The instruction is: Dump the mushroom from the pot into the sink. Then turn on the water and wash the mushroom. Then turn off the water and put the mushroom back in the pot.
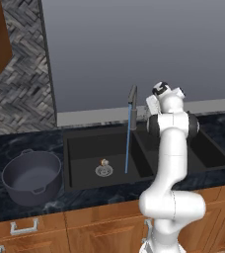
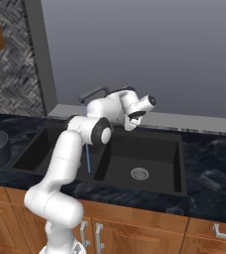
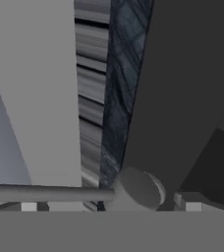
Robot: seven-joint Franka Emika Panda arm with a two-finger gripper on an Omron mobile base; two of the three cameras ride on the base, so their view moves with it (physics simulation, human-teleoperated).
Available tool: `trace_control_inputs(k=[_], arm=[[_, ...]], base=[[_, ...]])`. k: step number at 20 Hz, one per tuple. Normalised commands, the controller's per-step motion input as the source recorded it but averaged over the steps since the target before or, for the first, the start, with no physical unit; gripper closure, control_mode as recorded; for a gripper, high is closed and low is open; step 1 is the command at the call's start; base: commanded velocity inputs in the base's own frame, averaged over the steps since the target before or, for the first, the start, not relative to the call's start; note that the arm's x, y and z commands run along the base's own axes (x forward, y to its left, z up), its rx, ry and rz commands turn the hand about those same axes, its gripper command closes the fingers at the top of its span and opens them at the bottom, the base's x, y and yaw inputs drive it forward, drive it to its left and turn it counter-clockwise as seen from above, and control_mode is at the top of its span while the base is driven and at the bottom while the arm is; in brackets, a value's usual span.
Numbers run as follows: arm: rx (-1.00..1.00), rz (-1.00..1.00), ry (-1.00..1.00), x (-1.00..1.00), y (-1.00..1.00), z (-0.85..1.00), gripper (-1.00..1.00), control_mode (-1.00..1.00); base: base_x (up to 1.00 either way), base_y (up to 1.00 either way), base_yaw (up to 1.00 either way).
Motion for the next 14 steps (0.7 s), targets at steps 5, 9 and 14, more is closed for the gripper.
trace_control_inputs(k=[5,9,14], arm=[[0.08,-0.02,0.03,-0.30,-0.40,-0.40,-1.00,-1.00],[0.10,-0.05,-0.03,-0.34,-0.06,0.11,-1.00,-1.00],[0.11,0.00,-0.15,-0.58,0.00,0.84,-1.00,-1.00]], base=[[0.00,0.00,0.00],[0.00,0.00,0.00],[0.00,0.00,0.00]])
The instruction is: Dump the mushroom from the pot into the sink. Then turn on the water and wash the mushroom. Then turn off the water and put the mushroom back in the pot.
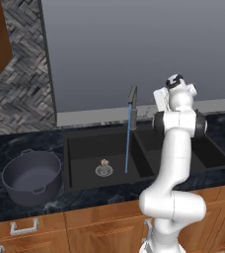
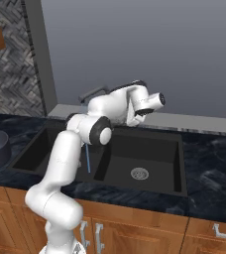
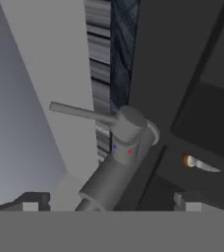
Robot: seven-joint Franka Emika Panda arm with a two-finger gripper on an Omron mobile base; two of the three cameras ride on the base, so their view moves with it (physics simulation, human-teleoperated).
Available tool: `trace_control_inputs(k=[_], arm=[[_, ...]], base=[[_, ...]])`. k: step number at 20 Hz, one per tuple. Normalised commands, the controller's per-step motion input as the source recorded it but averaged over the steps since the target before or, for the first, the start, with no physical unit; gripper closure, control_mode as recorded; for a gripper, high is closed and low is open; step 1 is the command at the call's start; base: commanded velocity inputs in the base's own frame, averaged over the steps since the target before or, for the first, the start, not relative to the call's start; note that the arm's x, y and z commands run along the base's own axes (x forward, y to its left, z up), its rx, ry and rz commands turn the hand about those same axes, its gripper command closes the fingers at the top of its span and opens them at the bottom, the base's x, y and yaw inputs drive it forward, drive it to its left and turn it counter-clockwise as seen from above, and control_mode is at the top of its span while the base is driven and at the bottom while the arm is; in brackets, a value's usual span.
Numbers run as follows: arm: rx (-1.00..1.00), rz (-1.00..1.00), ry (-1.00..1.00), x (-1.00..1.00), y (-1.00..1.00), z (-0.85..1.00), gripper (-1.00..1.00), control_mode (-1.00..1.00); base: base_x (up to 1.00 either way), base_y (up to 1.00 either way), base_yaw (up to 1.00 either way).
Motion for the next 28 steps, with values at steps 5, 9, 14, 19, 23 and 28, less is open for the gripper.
trace_control_inputs(k=[5,9,14,19,23,28], arm=[[0.03,-0.01,-0.08,-0.78,0.00,0.45,-1.00,-1.00],[0.00,-0.07,0.01,-0.91,0.00,-0.11,-1.00,-1.00],[0.02,-0.10,0.02,-0.78,-0.07,-0.05,-1.00,-1.00],[0.07,-0.05,0.02,-0.26,-0.01,0.03,-1.00,-1.00],[0.05,-0.02,0.12,0.00,0.00,0.01,-1.00,-1.00],[0.09,0.00,0.16,0.05,-0.18,0.00,-1.00,-1.00]], base=[[0.00,0.00,0.00],[0.00,0.00,0.00],[0.00,0.00,0.00],[0.00,0.00,0.00],[0.00,0.00,0.00],[0.00,0.00,0.00]])
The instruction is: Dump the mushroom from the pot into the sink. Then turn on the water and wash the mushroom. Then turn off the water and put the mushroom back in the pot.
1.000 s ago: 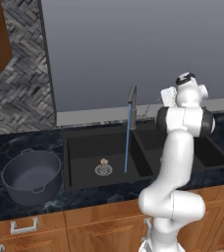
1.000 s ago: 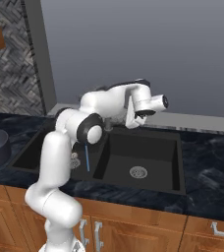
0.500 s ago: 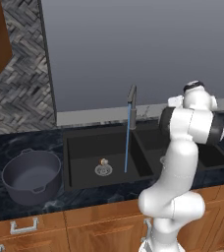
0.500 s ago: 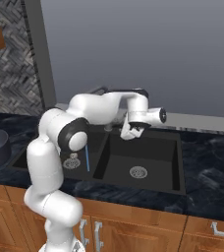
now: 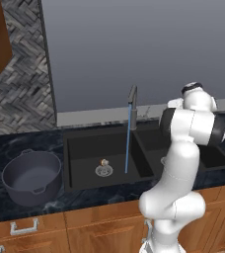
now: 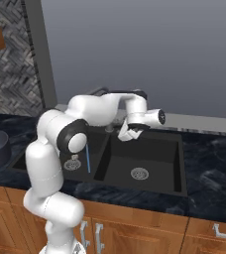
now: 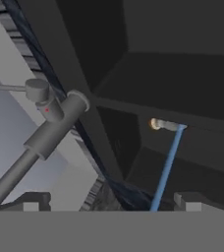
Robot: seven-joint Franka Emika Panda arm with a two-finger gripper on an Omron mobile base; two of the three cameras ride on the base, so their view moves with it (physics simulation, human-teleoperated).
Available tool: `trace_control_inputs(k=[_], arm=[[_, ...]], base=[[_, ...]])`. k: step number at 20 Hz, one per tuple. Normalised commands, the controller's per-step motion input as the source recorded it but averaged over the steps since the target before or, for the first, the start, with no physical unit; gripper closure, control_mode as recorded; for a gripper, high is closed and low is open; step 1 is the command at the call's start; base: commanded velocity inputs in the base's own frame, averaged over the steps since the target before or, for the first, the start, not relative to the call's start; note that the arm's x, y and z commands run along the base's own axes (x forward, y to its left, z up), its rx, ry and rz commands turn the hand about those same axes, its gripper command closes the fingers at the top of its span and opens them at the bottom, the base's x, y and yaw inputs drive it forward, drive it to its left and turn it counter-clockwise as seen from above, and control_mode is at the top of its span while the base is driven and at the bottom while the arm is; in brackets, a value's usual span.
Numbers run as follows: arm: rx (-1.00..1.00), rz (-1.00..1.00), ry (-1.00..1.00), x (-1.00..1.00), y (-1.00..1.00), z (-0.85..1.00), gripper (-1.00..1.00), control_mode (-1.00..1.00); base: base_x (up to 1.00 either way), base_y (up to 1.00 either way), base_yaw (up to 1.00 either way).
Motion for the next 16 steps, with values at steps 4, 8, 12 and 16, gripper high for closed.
trace_control_inputs(k=[4,8,12,16], arm=[[0.13,0.00,0.17,0.03,-0.40,0.00,-1.00,-1.00],[0.10,0.00,0.14,0.14,-0.22,-0.05,-1.00,-1.00],[0.01,0.00,0.12,0.27,0.00,-0.21,-1.00,-1.00],[0.00,0.00,0.09,0.32,0.00,-0.31,-1.00,-1.00]], base=[[0.00,0.00,0.00],[0.00,0.00,0.00],[0.00,0.00,0.00],[0.00,0.00,0.00]])
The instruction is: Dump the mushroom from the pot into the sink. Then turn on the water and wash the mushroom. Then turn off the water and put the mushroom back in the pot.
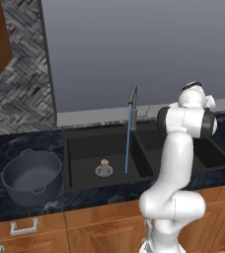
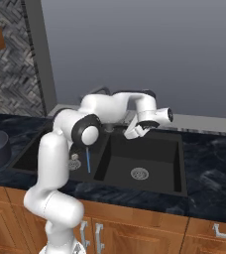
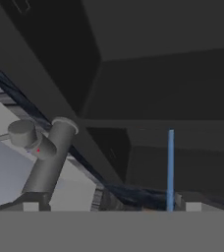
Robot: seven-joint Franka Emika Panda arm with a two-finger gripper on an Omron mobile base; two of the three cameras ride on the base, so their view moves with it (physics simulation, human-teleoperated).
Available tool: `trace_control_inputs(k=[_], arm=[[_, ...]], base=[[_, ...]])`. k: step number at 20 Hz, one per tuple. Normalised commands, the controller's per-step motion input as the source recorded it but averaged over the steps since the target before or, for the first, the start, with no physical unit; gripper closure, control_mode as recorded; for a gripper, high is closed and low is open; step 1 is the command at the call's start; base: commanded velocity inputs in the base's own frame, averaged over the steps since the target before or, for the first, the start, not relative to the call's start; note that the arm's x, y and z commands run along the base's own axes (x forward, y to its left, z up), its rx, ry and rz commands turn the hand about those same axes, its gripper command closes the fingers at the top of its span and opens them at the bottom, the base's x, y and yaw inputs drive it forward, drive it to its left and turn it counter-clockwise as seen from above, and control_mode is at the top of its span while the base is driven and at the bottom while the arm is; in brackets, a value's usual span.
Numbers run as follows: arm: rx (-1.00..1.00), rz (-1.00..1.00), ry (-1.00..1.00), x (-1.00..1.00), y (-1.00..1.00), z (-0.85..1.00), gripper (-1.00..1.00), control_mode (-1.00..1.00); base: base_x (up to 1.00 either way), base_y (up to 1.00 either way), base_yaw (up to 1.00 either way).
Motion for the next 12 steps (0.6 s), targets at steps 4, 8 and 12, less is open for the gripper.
trace_control_inputs(k=[4,8,12], arm=[[0.00,0.00,0.08,0.31,0.00,-0.33,-1.00,-1.00],[0.00,0.00,0.03,0.29,0.00,-0.27,-1.00,-1.00],[0.00,0.00,0.00,0.29,0.08,-0.18,-1.00,-1.00]], base=[[0.00,0.00,0.00],[0.00,0.00,0.00],[0.00,0.00,0.00]])
